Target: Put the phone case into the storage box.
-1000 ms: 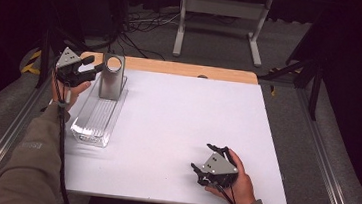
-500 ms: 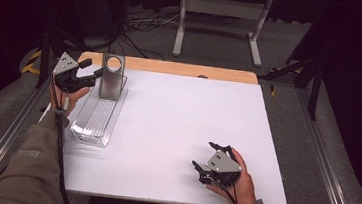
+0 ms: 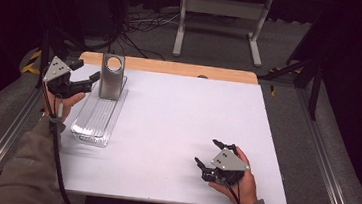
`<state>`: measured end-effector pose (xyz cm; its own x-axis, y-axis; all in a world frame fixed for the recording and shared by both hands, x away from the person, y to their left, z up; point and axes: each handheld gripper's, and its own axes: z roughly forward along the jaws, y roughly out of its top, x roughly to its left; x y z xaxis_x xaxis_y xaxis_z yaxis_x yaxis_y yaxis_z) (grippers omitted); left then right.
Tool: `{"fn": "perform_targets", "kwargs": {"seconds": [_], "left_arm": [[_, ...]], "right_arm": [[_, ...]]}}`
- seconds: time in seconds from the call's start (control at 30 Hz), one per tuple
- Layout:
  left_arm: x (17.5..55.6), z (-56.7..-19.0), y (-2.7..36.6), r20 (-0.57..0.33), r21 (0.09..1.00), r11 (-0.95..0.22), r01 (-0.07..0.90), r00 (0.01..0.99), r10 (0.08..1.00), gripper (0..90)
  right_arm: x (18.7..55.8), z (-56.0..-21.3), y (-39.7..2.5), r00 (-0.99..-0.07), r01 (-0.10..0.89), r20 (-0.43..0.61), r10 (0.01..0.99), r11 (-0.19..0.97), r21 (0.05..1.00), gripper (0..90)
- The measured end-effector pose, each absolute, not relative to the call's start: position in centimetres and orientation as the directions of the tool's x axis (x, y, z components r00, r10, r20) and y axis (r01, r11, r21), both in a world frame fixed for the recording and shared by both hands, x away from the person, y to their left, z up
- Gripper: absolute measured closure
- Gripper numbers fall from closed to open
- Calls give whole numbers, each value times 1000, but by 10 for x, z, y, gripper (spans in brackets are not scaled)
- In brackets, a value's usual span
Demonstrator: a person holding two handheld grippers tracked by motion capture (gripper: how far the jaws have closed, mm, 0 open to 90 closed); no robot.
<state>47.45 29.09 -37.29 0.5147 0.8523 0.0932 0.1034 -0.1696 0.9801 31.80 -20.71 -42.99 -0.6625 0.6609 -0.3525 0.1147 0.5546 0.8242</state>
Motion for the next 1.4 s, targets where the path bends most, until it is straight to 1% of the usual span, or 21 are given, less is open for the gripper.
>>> {"fn": "perform_targets", "kwargs": {"seconds": [0.07, 0.2, 0.63, 0.77, 1.1, 1.4], "left_arm": [[468, -373, 291, 87, 982, -162, 100, 523, 848, 223], [457, -373, 288, 104, 980, -176, 89, 524, 845, 204], [445, -379, 273, 119, 973, -208, 100, 555, 823, 143], [442, -382, 269, 107, 975, -197, 100, 565, 818, 120], [439, -382, 265, 85, 980, -176, 98, 593, 801, 101], [433, -378, 259, 90, 982, -173, 79, 608, 789, 96]], "right_arm": [[318, -429, -207, -661, 110, -353, 662, 551, 827, 224], [317, -428, -208, -660, 103, -354, 663, 547, 831, 224], [315, -427, -209, -658, 95, -356, 663, 542, 835, 224], [315, -426, -209, -656, 88, -363, 662, 544, 834, 224], [314, -425, -209, -654, 85, -363, 664, 540, 837, 224], [314, -424, -210, -649, 80, -360, 670, 531, 843, 224]]}}
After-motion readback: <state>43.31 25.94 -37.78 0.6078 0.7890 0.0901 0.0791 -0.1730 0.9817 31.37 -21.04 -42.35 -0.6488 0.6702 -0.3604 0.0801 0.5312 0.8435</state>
